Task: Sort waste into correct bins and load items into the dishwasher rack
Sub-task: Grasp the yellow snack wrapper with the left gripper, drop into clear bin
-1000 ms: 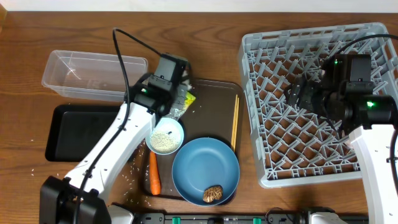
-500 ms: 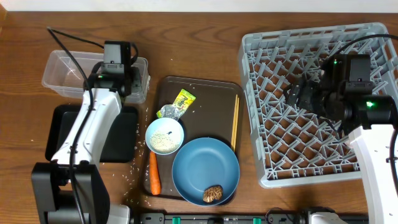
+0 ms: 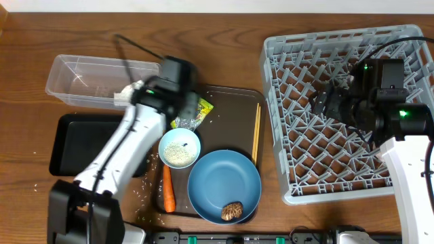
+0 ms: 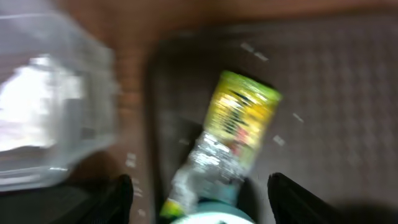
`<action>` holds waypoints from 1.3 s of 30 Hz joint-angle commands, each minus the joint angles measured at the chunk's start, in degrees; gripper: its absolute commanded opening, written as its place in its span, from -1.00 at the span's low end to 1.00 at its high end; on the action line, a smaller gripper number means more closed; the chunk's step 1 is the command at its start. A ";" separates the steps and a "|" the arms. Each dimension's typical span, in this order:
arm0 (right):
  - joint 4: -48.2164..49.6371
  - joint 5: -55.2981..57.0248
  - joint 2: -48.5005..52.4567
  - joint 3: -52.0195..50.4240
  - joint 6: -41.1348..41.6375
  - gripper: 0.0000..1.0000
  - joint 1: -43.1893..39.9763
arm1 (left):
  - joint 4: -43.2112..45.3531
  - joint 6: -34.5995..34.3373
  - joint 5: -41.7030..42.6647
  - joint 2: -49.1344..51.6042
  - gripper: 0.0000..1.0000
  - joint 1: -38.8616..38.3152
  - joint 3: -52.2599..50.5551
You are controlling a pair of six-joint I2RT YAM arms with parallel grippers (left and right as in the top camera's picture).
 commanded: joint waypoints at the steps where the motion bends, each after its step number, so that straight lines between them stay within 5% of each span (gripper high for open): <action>1: -0.07 0.22 0.20 0.17 0.70 0.77 0.59 | -1.07 0.48 -4.39 2.12 0.40 -2.38 -1.27; 12: -0.11 0.22 0.20 0.00 0.70 0.77 0.59 | -1.01 -0.17 -8.15 12.11 0.30 -2.05 -1.31; 18: 0.15 0.22 0.20 -0.04 0.70 0.77 0.59 | -1.01 -1.01 -8.11 14.03 -0.08 -2.12 -1.22; 23: 0.15 0.24 0.20 -0.04 0.68 0.77 0.52 | -1.25 -1.01 -7.19 12.96 -0.88 -2.14 0.42; 34: 0.20 0.66 0.20 -0.04 0.70 0.77 0.52 | -4.17 -1.05 -6.03 -0.02 -0.88 -0.35 4.13; 39: 0.20 0.66 0.20 -0.04 0.70 0.78 0.55 | -4.50 -7.19 -8.44 -3.82 -0.88 6.27 4.13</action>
